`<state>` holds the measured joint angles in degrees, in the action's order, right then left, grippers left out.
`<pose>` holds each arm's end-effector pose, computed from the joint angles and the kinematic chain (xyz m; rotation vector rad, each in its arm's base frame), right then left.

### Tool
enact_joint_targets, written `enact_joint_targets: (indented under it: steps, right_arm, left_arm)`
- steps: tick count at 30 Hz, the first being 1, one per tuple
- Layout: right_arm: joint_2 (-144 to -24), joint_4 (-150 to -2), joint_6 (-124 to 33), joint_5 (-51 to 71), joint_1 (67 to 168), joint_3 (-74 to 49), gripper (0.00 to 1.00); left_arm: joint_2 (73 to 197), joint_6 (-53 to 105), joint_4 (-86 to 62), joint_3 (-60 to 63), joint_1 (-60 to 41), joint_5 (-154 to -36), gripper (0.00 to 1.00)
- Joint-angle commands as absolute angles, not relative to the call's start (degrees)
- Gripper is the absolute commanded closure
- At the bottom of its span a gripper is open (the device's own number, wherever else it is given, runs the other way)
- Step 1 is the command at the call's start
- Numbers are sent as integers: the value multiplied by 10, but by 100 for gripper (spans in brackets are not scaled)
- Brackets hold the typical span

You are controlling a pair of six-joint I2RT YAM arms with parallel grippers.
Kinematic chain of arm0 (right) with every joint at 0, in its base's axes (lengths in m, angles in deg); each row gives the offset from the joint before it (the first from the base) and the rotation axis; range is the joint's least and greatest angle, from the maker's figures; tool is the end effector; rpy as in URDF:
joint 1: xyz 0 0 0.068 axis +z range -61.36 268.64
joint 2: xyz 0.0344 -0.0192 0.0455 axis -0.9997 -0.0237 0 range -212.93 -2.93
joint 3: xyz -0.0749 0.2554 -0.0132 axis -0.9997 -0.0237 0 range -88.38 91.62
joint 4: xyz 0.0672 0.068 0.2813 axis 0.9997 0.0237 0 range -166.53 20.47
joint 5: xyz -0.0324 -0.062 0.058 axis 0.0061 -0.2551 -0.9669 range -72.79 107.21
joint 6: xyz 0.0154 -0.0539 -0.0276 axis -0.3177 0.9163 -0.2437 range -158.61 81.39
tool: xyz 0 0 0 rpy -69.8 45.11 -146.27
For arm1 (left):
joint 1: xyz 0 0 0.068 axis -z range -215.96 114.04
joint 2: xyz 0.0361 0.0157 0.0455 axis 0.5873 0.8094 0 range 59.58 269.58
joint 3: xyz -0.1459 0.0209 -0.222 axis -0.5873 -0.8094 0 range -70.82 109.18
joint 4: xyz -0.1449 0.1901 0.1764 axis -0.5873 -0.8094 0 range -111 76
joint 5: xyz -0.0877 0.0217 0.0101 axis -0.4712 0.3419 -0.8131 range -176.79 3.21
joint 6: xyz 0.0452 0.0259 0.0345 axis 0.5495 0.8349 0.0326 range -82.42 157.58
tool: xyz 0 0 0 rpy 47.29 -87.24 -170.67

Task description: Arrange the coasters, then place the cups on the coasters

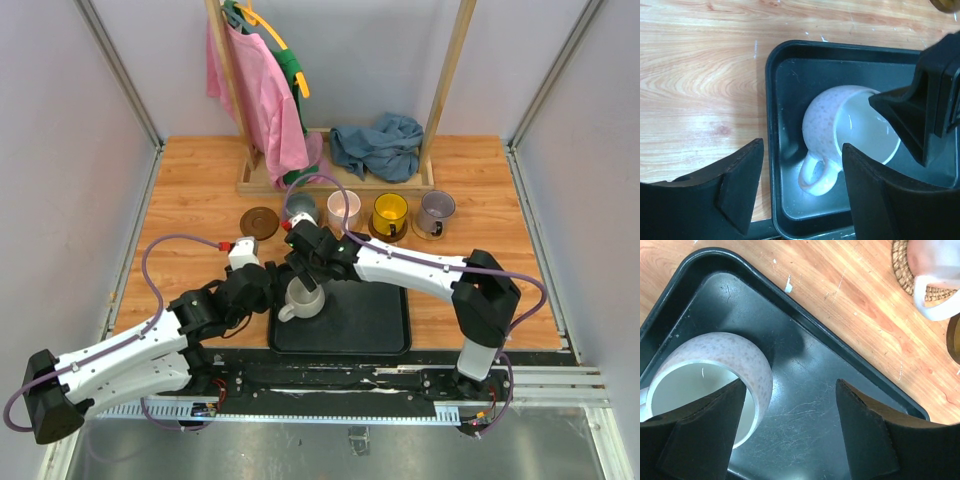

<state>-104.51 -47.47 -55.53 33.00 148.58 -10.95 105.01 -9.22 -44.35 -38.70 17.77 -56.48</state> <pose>0.2244 0.3621 0.2088 -0.7974 2.3335 0.2416 0.1444 -0.1564 0.2108 -0.1225 2.2280 -0.3460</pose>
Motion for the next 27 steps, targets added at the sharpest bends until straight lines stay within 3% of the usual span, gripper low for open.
enact_joint_targets:
  steps: [1,6,15,27]
  right_arm:
    - [-1004,-475,-570,358,1477,-104,26]
    - [-936,-479,-554,374,1477,-115,25]
    - [-787,-483,-561,423,1440,-176,22]
    - [-684,-501,-580,456,1399,-253,20]
  left_arm:
    - [1052,-38,-399,-381,182,-611,29]
    - [1071,33,-388,-360,182,-687,22]
    - [1157,93,-457,-306,181,-721,21]
    - [1230,82,-497,-287,182,-771,34]
